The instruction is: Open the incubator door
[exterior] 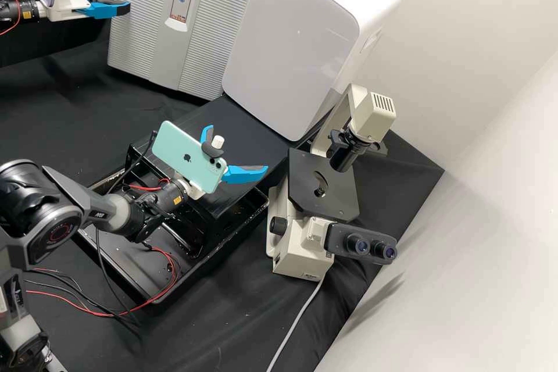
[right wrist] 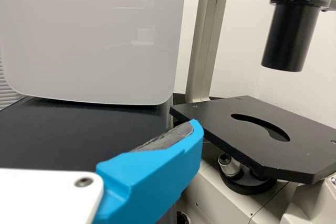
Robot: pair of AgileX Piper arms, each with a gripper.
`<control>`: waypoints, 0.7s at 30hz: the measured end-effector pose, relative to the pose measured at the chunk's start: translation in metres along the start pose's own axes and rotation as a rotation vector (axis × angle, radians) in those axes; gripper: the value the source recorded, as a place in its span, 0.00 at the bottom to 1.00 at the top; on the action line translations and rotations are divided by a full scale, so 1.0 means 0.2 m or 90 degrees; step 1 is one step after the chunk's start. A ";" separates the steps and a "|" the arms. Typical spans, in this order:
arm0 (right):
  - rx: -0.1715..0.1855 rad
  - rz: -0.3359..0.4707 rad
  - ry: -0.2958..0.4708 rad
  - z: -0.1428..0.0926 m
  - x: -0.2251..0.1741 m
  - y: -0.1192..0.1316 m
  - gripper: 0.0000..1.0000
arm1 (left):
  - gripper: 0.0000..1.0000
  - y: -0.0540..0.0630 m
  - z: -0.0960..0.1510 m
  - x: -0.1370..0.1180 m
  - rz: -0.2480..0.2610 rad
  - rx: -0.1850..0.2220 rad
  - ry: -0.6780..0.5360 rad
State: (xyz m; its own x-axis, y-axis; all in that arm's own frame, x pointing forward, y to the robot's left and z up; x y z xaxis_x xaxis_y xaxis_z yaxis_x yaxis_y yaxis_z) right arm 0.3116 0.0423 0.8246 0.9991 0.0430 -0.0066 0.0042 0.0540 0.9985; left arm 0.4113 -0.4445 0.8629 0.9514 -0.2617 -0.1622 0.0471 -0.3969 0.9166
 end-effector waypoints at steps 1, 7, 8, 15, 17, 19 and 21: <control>0.000 0.000 0.000 0.00 0.00 0.00 1.00 | 0.00 0.00 0.01 -0.02 -0.001 0.001 -0.002; 0.000 0.000 0.000 0.00 0.00 0.00 1.00 | 0.00 -0.01 0.10 -0.14 -0.025 0.024 -0.042; 0.000 0.000 0.000 0.00 0.00 0.00 1.00 | 0.00 -0.01 0.11 -0.16 -0.029 0.029 -0.049; 0.000 0.000 0.000 0.00 0.00 0.00 1.00 | 0.00 0.03 0.26 -0.32 -0.009 0.051 -0.144; 0.000 0.000 0.000 0.00 0.00 0.00 1.00 | 0.00 0.03 0.29 -0.37 -0.023 0.063 -0.156; 0.000 0.000 0.000 0.00 0.00 0.00 1.00 | 0.00 0.04 0.34 -0.42 -0.013 0.069 -0.174; 0.000 0.000 0.000 0.00 0.00 0.00 1.00 | 0.00 0.06 0.37 -0.46 0.003 0.073 -0.185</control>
State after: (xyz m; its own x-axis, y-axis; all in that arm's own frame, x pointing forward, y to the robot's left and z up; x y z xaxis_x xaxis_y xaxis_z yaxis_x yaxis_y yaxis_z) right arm 0.3116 0.0423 0.8246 0.9991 0.0430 -0.0066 0.0042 0.0540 0.9985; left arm 0.3015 -0.4908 0.8624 0.8236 -0.4983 -0.2707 -0.0083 -0.4878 0.8729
